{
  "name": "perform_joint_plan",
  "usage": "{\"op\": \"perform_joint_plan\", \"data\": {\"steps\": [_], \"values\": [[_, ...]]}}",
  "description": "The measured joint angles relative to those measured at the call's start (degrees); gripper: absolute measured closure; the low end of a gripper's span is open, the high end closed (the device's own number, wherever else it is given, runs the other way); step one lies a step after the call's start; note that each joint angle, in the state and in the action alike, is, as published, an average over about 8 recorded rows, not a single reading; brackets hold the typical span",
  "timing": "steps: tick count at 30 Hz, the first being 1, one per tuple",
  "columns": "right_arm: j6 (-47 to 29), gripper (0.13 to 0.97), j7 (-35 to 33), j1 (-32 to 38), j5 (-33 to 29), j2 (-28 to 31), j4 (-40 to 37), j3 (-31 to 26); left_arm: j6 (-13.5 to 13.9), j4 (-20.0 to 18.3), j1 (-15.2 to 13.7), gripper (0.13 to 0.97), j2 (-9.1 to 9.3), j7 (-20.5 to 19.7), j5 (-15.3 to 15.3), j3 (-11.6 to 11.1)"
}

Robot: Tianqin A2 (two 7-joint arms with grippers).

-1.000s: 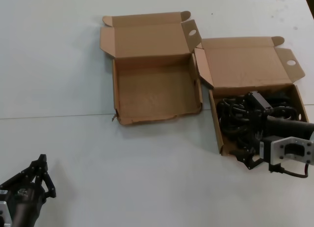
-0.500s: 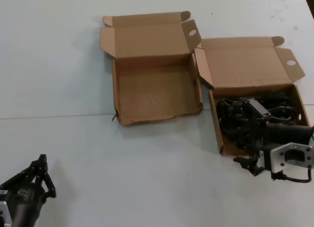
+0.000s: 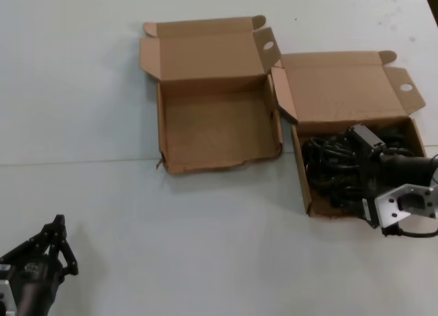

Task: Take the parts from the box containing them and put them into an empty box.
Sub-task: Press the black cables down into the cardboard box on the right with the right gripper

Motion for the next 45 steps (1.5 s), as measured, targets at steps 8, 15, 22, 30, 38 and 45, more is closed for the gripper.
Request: {"op": "perform_joint_plan", "data": {"steps": [8,15,22,30,38,45], "values": [[-14.0,0.129,0.0,-5.7,-21.6,-15.4,4.2,21.8,0.0,0.0,0.0,0.941,0.0,0.0,0.0,0.0],[-22.3,0.13,0.0,-6.4,-37.8,-28.7,7.1,37.0,0.0,0.0,0.0,0.941,0.0,0.0,0.0,0.0],[-24.0,0.137,0.0,-6.1,-40.6,-32.5,7.2,41.6,0.0,0.0,0.0,0.941,0.0,0.0,0.0,0.0],[-22.4,0.182,0.0,-6.1,-36.7,-31.6,5.6,41.8,0.0,0.0,0.0,0.941,0.0,0.0,0.0,0.0],[-19.1,0.3,0.0,-5.8,-31.4,-29.4,2.4,40.3,0.0,0.0,0.0,0.941,0.0,0.0,0.0,0.0],[-15.1,0.437,0.0,-5.8,-26.3,-27.4,-1.2,38.1,0.0,0.0,0.0,0.941,0.0,0.0,0.0,0.0]]}}
